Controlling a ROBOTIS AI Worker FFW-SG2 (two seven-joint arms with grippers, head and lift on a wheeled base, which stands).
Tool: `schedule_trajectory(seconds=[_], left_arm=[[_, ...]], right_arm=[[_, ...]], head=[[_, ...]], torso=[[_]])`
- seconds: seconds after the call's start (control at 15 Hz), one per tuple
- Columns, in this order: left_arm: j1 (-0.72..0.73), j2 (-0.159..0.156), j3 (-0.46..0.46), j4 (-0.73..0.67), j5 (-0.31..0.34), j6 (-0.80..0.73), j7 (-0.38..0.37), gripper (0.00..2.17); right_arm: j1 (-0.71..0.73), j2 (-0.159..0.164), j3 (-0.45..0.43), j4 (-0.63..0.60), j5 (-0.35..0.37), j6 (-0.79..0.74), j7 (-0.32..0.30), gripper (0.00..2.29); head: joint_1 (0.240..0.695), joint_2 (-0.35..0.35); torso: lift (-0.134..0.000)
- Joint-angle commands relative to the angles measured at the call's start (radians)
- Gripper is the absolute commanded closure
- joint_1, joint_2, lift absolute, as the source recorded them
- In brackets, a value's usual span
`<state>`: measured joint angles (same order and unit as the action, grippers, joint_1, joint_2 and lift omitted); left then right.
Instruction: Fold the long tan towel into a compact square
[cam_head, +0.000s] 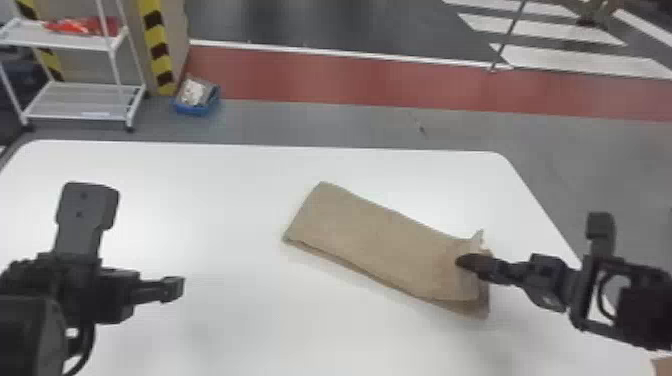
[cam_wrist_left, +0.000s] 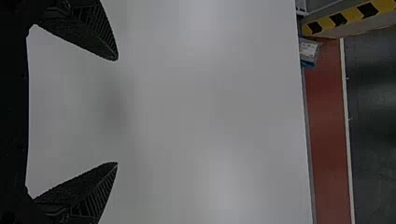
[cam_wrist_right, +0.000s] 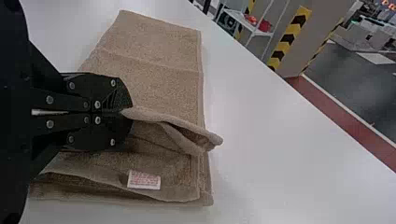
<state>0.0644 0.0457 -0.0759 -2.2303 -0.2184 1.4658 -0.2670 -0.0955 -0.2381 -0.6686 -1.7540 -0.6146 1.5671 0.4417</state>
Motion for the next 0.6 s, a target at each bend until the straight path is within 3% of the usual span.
schedule_trajectory(seconds=[0.0, 0.13, 0.27, 0.53], left_arm=[[0.000, 0.000, 0.001, 0.000, -0.001, 0.000, -0.001, 0.08], [0.002, 0.000, 0.008, -0.002, 0.004, 0.000, -0.001, 0.08], [0.002, 0.000, -0.001, 0.000, 0.002, 0.000, 0.000, 0.08], [0.018, 0.000, -0.002, -0.002, 0.001, 0.000, 0.000, 0.08]], right_arm=[[0.023, 0.014, -0.100, -0.122, -0.065, 0.005, -0.001, 1.36], [0.062, -0.003, -0.098, -0.107, -0.050, 0.005, 0.015, 1.36], [0.085, 0.019, -0.103, -0.076, -0.042, 0.005, 0.028, 1.36], [0.085, 0.013, -0.086, -0.068, -0.040, 0.005, 0.020, 1.36]], head=[[0.695, -0.174], [0.695, -0.185], [0.695, -0.203], [0.695, -0.210]], torso=[[-0.124], [-0.124], [-0.124], [-0.124]])
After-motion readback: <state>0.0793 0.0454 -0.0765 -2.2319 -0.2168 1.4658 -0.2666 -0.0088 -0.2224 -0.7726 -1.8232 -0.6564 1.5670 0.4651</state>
